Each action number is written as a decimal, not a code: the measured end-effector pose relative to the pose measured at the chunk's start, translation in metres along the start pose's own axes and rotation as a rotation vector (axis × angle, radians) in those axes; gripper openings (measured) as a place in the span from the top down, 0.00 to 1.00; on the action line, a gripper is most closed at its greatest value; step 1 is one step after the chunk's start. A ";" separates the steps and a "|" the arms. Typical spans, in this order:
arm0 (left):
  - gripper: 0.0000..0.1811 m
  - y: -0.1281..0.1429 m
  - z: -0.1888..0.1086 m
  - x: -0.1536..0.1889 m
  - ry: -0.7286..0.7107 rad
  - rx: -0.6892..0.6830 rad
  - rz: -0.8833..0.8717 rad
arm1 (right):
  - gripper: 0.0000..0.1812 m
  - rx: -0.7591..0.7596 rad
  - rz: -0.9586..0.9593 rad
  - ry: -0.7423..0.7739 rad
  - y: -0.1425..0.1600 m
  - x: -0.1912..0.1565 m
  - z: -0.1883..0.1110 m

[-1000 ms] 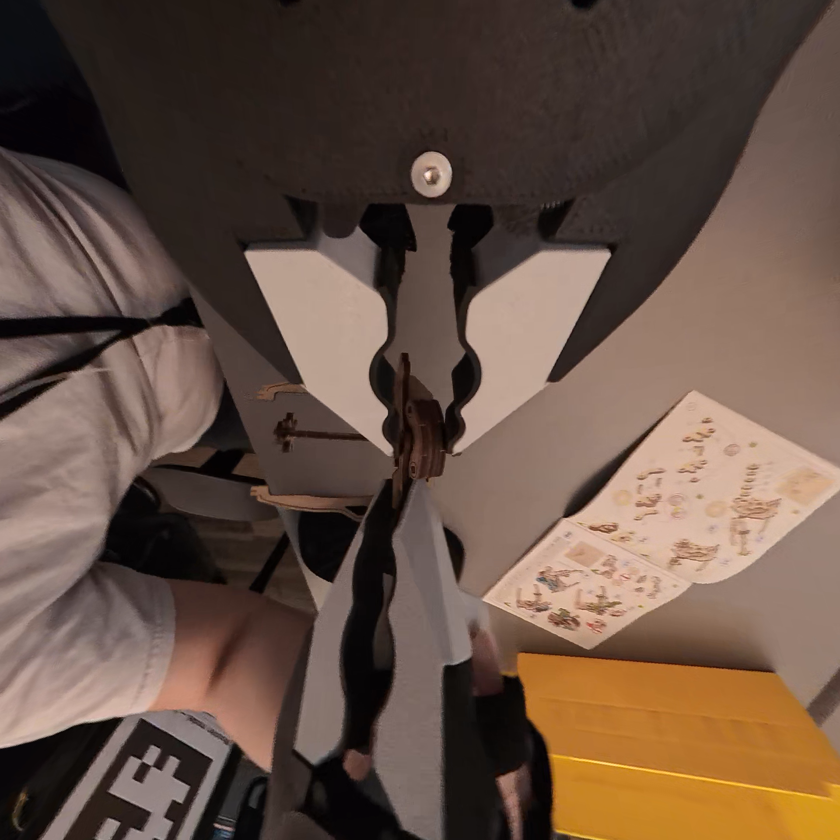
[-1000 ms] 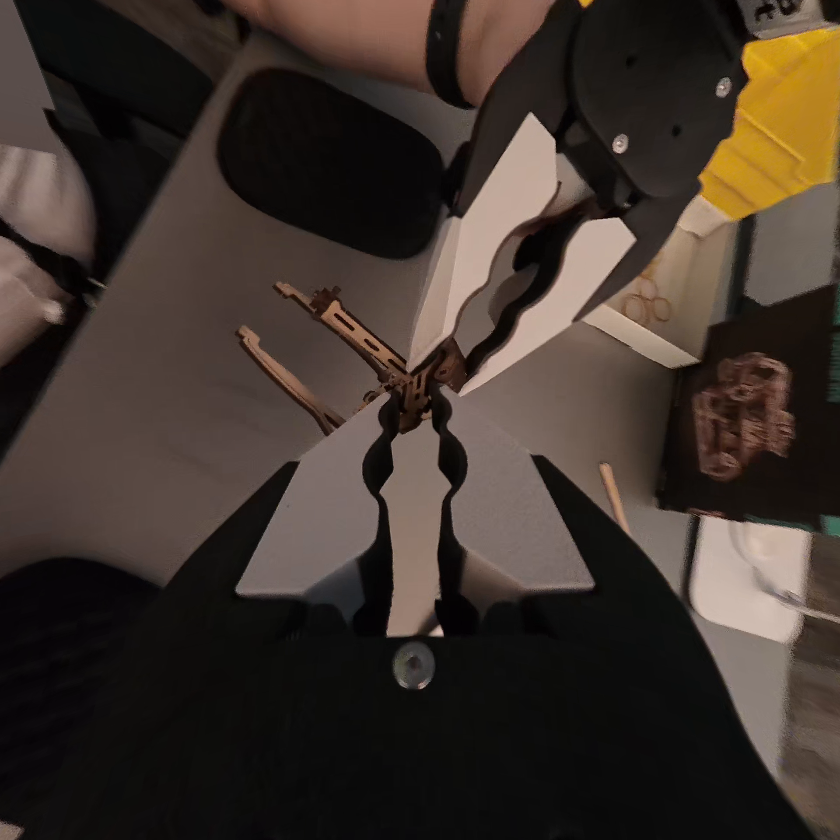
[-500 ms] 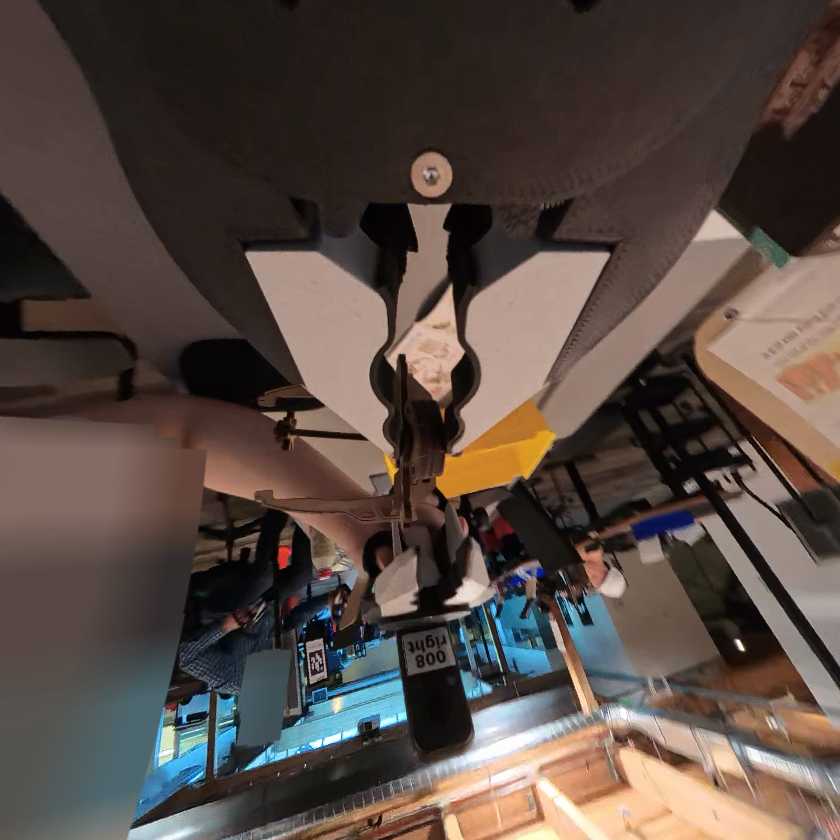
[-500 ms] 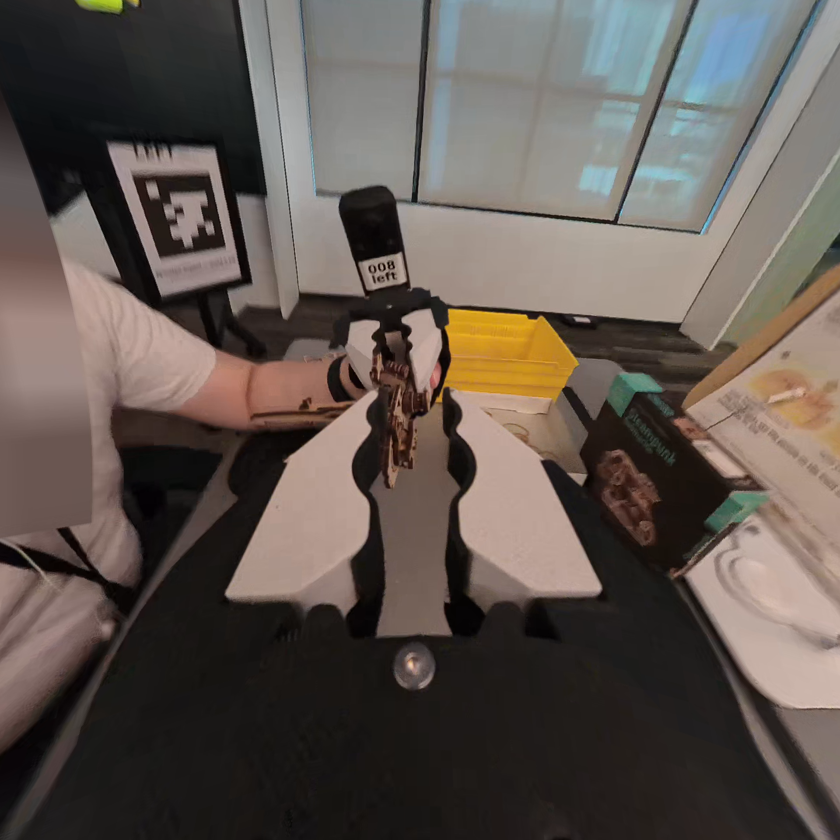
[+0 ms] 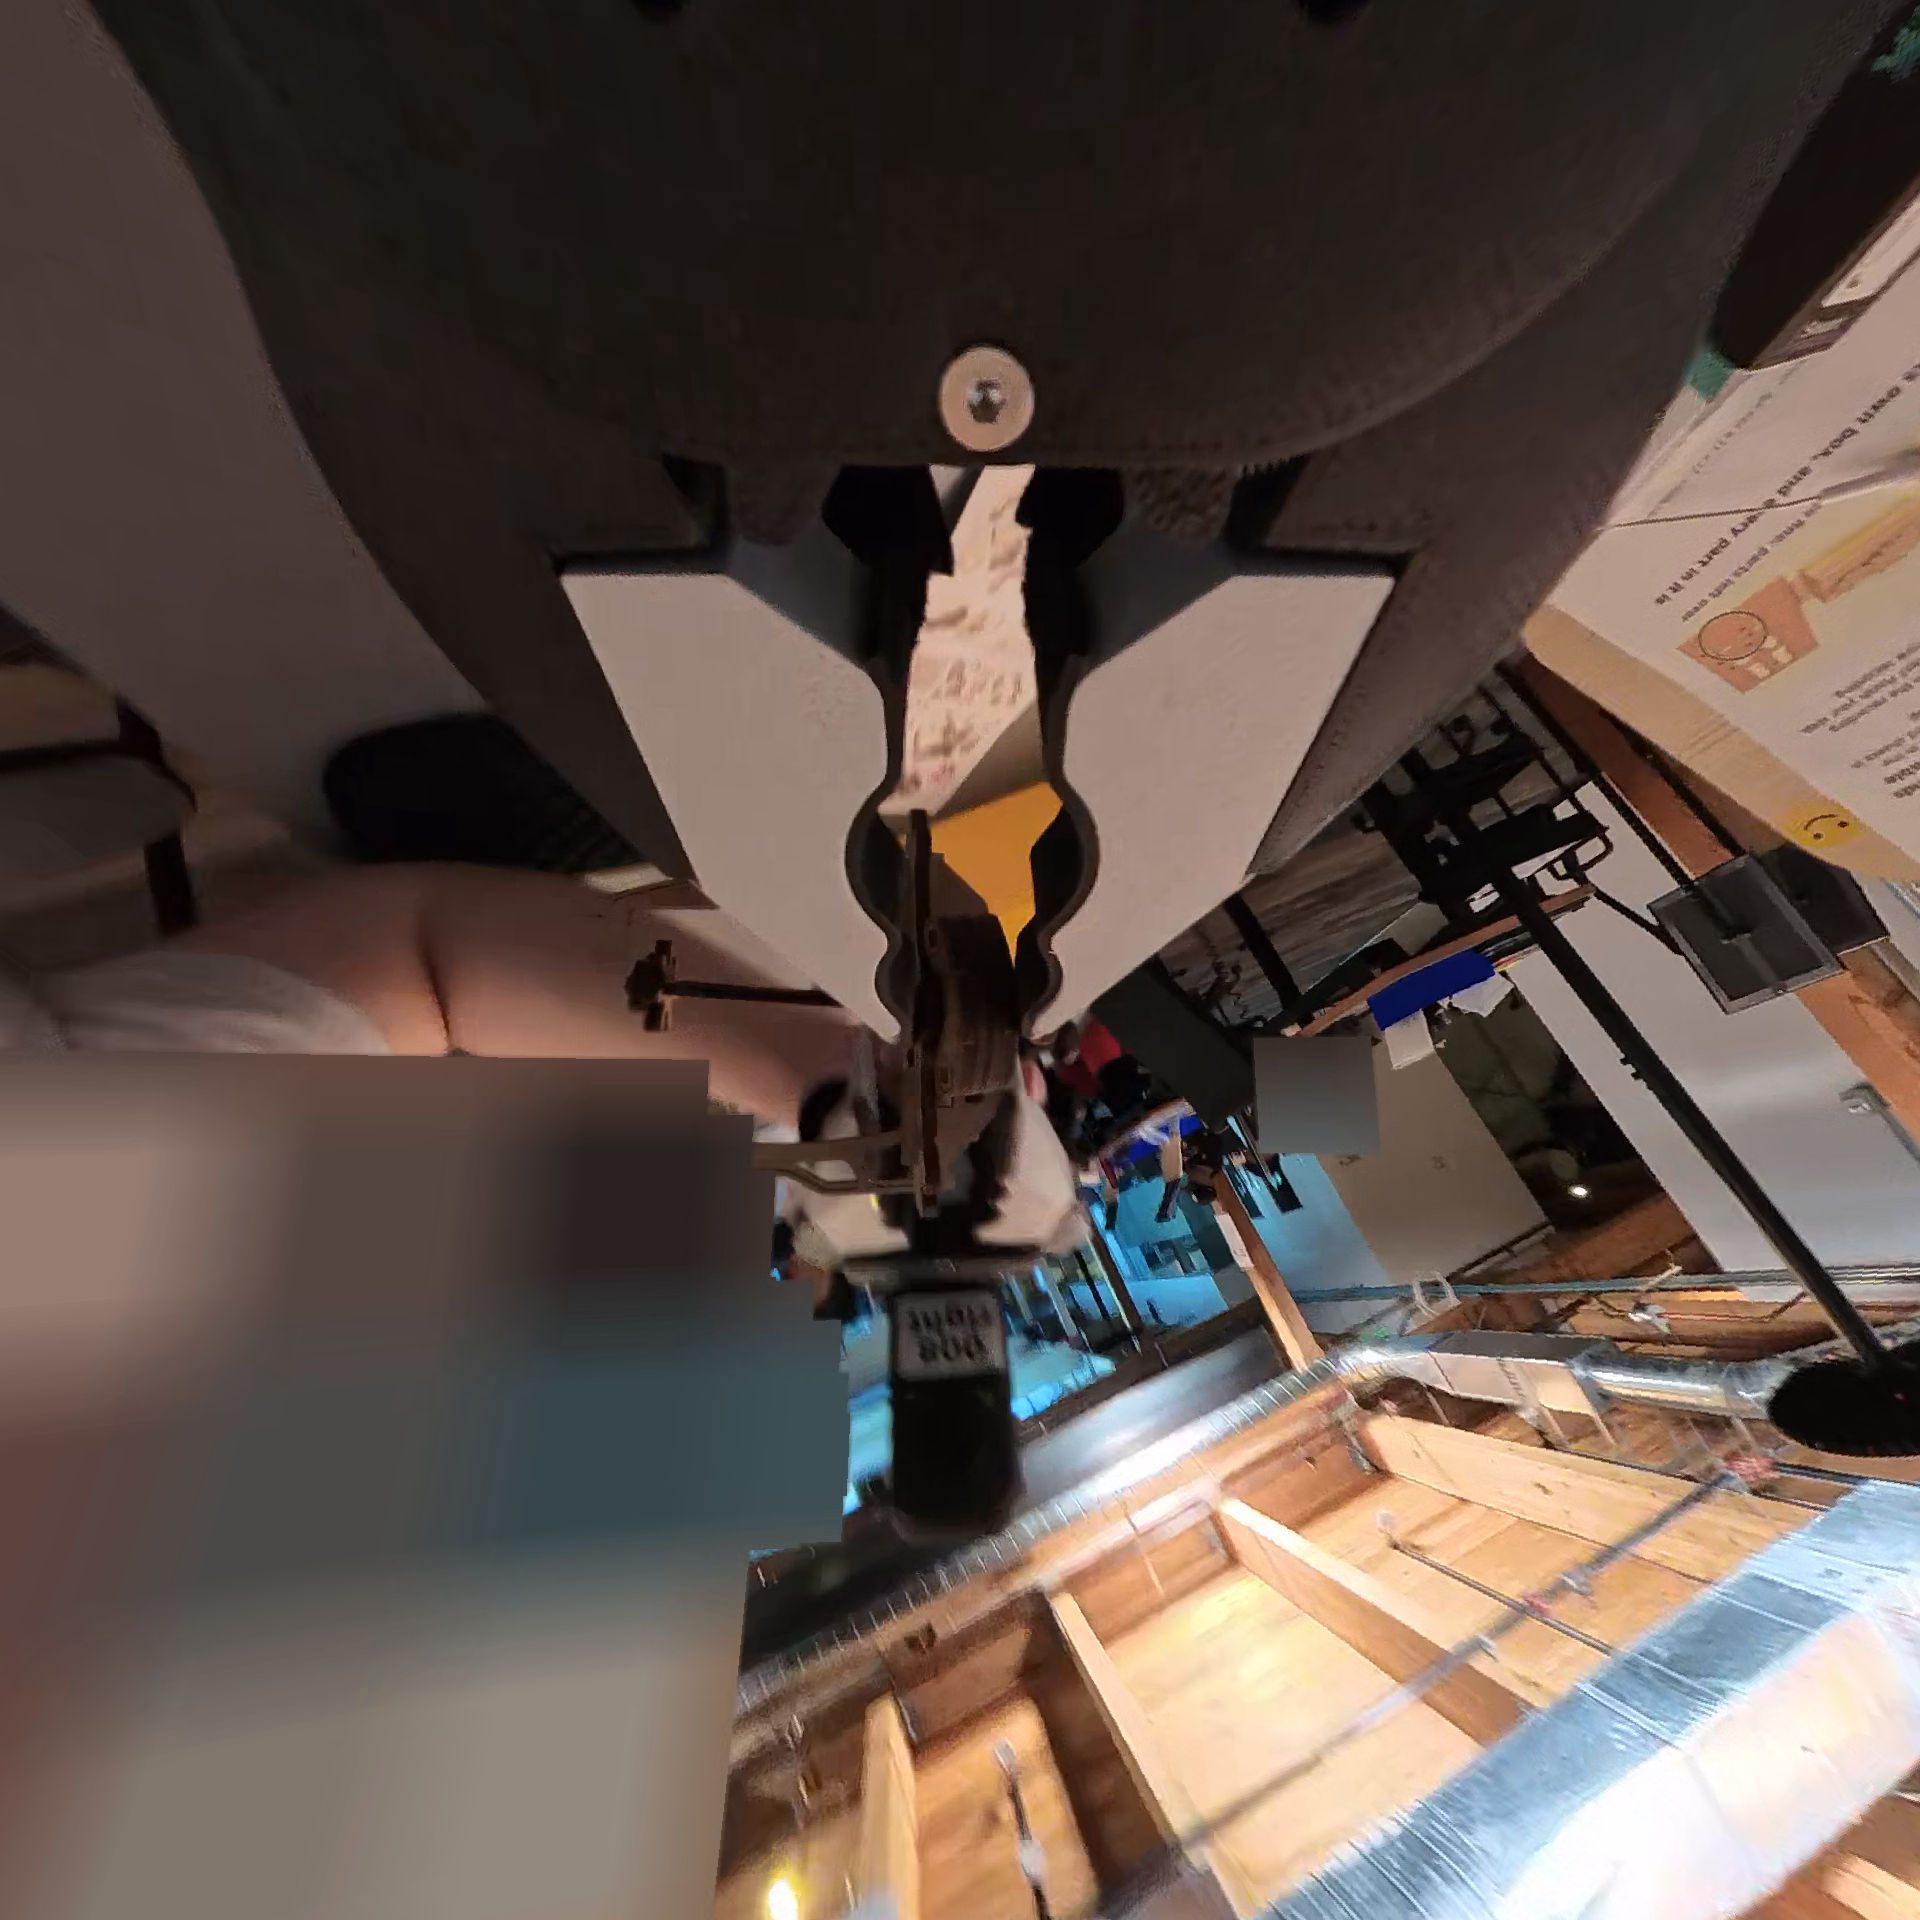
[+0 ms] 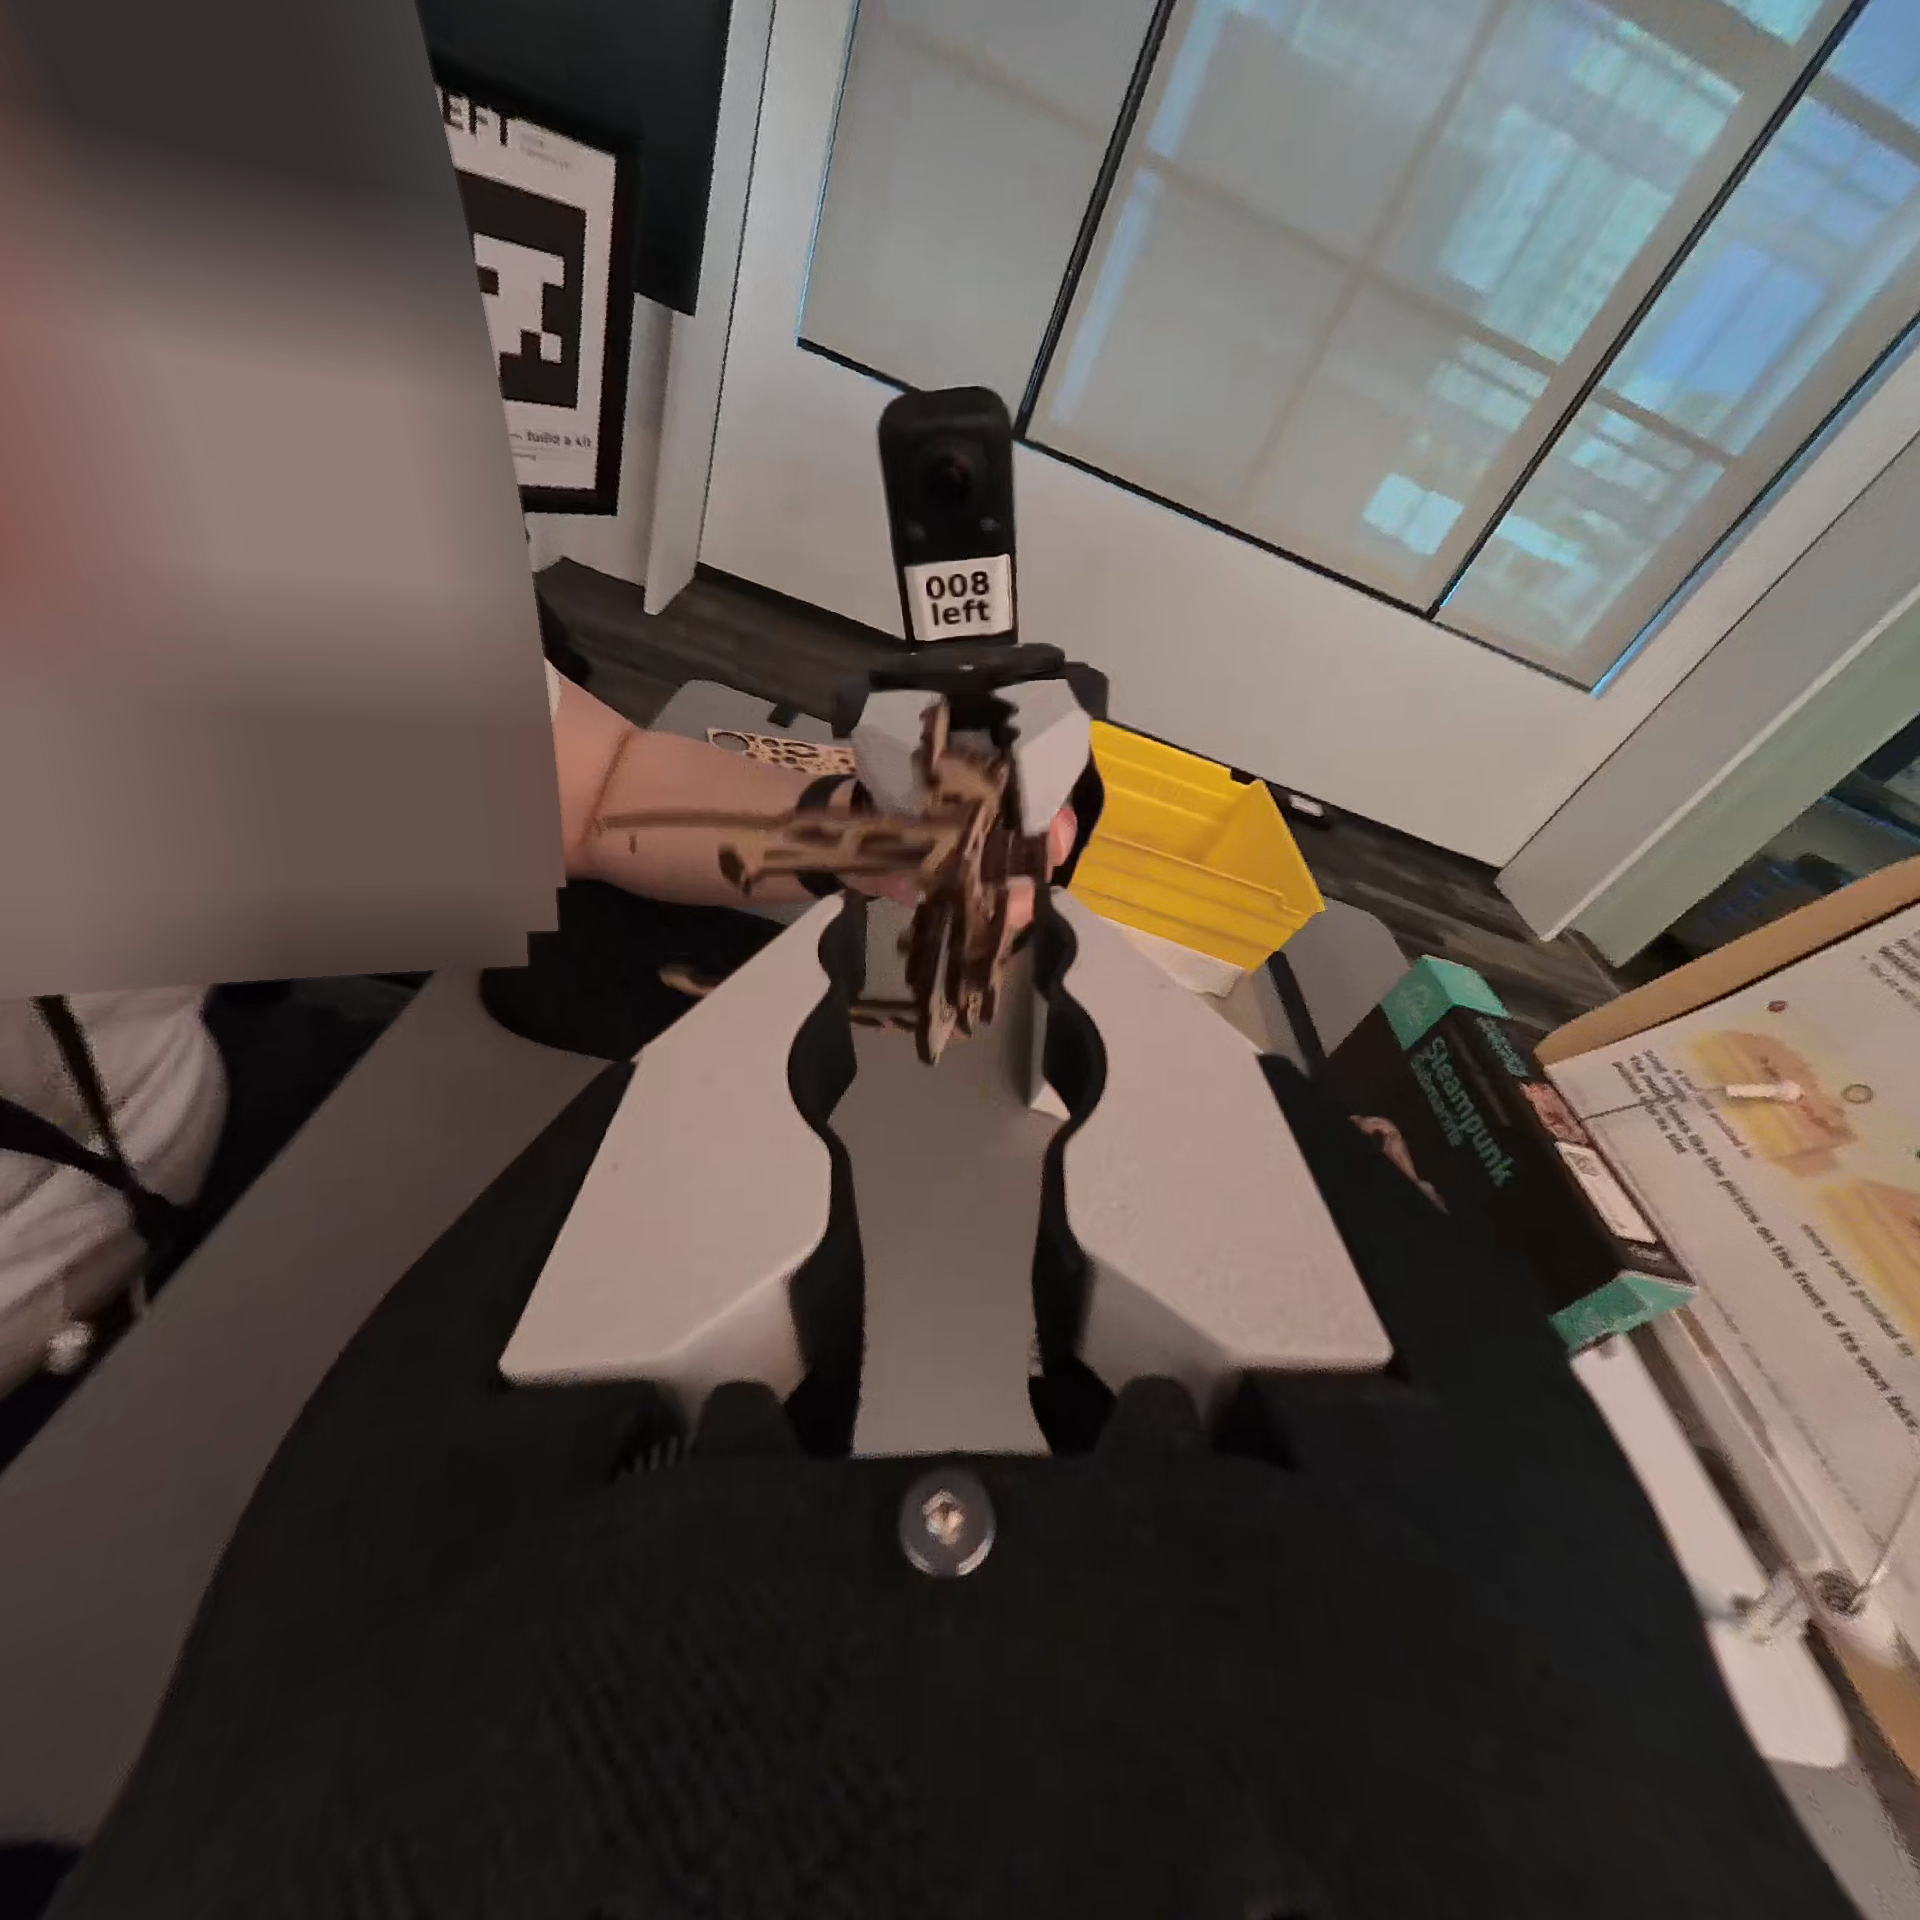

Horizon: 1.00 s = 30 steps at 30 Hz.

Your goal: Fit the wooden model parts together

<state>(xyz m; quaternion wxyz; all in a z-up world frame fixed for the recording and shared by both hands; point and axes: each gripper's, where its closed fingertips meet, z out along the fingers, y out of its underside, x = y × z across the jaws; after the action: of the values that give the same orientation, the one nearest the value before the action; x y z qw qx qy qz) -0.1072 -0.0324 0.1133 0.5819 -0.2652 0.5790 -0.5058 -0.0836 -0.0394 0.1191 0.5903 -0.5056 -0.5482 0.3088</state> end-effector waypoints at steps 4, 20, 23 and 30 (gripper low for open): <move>0.91 0.016 0.000 0.005 0.005 -0.140 0.143 | 0.84 -0.018 0.114 0.015 -0.007 0.003 -0.008; 0.92 0.031 0.005 0.012 -0.064 -0.363 0.536 | 0.99 -0.543 -0.236 0.233 0.038 -0.001 0.019; 0.92 0.032 0.003 0.010 -0.081 -0.392 0.563 | 0.99 -0.547 -0.268 0.237 0.041 0.001 0.019; 0.87 0.022 0.003 0.015 -0.103 -0.454 0.517 | 0.99 -0.584 -0.355 0.309 0.041 0.008 0.023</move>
<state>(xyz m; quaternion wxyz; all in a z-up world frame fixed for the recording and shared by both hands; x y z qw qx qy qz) -0.1013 -0.0388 0.0882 0.6452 -0.2576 0.6948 -0.1859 -0.0966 -0.0140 0.0811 0.5414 -0.5904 -0.5967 -0.0479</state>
